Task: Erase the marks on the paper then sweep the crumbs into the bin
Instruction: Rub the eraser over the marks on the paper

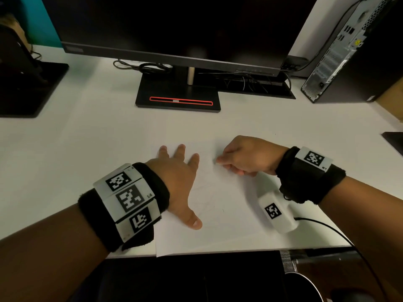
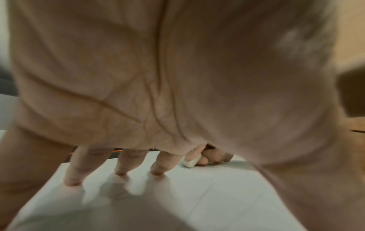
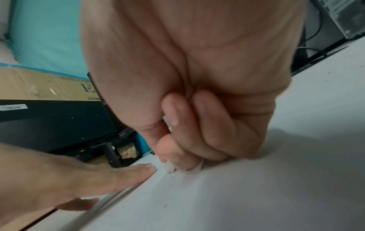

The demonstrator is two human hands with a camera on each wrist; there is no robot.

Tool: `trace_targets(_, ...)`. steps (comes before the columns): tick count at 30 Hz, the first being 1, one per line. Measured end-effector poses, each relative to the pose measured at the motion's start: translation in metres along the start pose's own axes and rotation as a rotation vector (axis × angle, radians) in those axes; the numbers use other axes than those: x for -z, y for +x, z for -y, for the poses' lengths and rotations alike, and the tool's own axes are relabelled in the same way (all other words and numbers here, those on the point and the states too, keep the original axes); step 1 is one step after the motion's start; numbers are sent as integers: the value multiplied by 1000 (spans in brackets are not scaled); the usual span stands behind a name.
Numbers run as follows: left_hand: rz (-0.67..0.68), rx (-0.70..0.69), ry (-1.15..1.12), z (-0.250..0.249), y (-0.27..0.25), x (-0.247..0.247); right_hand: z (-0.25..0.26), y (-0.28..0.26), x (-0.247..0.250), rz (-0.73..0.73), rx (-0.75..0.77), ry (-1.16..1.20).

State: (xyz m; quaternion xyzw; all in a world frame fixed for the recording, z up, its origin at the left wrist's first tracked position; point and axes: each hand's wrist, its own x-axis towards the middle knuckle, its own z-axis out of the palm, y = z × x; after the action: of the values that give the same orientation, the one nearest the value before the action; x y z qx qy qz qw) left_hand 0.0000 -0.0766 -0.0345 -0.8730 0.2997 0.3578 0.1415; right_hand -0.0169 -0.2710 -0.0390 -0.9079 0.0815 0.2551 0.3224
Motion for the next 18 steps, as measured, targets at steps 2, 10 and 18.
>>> trace_targets(2,-1,-2,-1,0,-1,0,3,0,-2,18,24,-40)
trace_targets(10,-4,-7,-1,1,-1,-1,6,6,2,-14,14,-52)
trace_targets(18,-3,-9,-2,1,-1,-1,7,12,5,-7,36,-56)
